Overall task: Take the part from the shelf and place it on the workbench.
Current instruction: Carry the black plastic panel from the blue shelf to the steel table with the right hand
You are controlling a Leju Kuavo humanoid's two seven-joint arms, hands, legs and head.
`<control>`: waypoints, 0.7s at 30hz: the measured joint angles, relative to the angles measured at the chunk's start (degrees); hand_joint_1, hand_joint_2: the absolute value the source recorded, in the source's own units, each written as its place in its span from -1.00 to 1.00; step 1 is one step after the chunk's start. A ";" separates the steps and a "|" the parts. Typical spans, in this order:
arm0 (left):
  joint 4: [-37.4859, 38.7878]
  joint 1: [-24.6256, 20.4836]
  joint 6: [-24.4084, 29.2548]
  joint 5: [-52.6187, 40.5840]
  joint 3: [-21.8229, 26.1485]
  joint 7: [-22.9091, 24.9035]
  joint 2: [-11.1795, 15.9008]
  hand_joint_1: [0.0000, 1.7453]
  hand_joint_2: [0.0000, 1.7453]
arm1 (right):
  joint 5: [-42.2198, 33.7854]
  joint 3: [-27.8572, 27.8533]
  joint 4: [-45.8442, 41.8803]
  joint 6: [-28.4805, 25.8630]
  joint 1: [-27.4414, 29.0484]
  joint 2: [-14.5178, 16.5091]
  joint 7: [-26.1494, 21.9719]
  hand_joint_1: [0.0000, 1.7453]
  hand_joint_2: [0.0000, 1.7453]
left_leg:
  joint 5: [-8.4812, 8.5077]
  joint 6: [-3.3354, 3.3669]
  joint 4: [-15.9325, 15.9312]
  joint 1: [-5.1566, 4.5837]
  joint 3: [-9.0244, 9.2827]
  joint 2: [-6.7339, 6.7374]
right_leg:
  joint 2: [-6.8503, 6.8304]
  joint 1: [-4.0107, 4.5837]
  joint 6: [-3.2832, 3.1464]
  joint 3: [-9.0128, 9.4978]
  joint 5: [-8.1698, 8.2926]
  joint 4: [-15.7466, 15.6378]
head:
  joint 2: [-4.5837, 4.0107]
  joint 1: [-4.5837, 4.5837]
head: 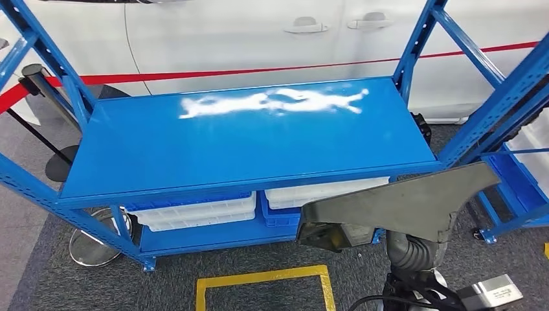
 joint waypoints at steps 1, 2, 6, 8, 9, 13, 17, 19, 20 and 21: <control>0.01 -0.01 0.17 0.15 0.08 0.19 0.07 -1.00 -1.00 | 0.14 -0.40 -0.25 0.05 0.43 0.00 -0.12 1.00 1.00 | -0.02 -0.39 0.62 -0.14 -0.27 0.44 | -0.88 0.08 -0.31 1.40 -0.32 -2.28 | 0.00 -0.05; 0.01 -0.05 0.43 0.31 0.16 0.31 0.14 -1.00 -1.00 | 0.30 -0.79 -0.46 0.14 0.92 0.00 -0.21 1.00 1.00 | 0.05 -0.78 1.00 -0.28 -0.37 0.86 | -1.29 0.28 -0.86 1.84 -0.83 -3.27 | 0.00 -0.12; 0.02 -0.05 1.32 0.90 0.48 0.39 0.07 -1.00 -1.00 | 0.69 -2.04 -1.02 0.67 2.96 0.07 -0.29 1.00 1.00 | -1.91 -2.48 2.75 0.15 -1.13 -0.36 | 0.70 0.58 -3.57 0.07 0.64 -3.38 | 0.00 -0.19; 0.02 0.20 1.65 0.95 0.69 0.30 0.01 -1.00 -1.00 | 0.74 -2.45 -1.17 0.96 3.56 0.18 -0.20 1.00 1.00 | -7.41 -2.69 8.36 0.24 -2.90 -3.31 | 2.01 0.81 -4.36 -1.57 1.96 -3.42 | 0.00 -0.20; 0.02 0.28 1.83 0.97 0.78 0.24 -0.01 -1.00 -1.00 | 0.79 -2.65 -1.18 1.10 3.79 0.24 -0.10 1.00 1.00 | -10.00 -2.49 12.07 0.18 -3.83 -4.07 | 2.76 1.04 -4.57 -2.44 2.62 -3.40 | 0.00 -0.20; 0.02 0.26 2.33 0.98 1.16 0.02 -0.03 -1.00 -1.00 | 1.09 -3.63 -1.20 1.67 4.77 0.73 0.61 1.00 1.00 | -9.54 -0.40 13.97 -0.76 -0.63 -5.04 | 5.87 2.07 -4.87 -5.58 5.22 -3.32 | 0.00 -0.21; 0.02 0.07 2.79 0.96 1.29 0.03 0.04 -1.00 -1.00 | 1.55 -4.77 -1.31 1.95 5.33 1.53 1.01 1.00 1.00 | -7.30 2.60 -0.40 -2.21 8.97 -9.49 | 8.34 2.09 -4.35 -6.99 7.65 -3.60 | 0.00 -0.18; 0.02 -0.09 3.00 0.94 1.32 0.14 -0.07 -1.00 -1.00 | 1.68 -5.38 -1.44 2.15 5.79 1.95 1.14 1.00 1.00 | -6.66 2.48 -1.96 -2.37 9.25 -8.88 | 9.44 1.92 -3.55 -7.14 8.95 -4.24 | 0.00 -0.17; 0.02 -0.21 3.07 0.95 1.32 0.22 -0.17 -1.00 -1.00 | 1.79 -5.83 -1.52 2.36 6.11 2.15 1.16 1.00 1.00 | -5.91 2.51 -2.48 -2.28 9.03 -8.13 | 9.24 1.97 -3.31 -7.35 9.03 -4.34 | 0.00 -0.17; 0.02 -0.28 3.11 0.95 1.33 0.28 -0.26 -1.00 -1.00 | 1.96 -6.33 -1.59 2.58 6.38 2.33 1.19 1.00 1.00 | -5.03 2.65 -3.01 -2.11 8.71 -7.31 | 8.31 2.11 -3.13 -7.72 7.98 -3.79 | 0.00 -0.15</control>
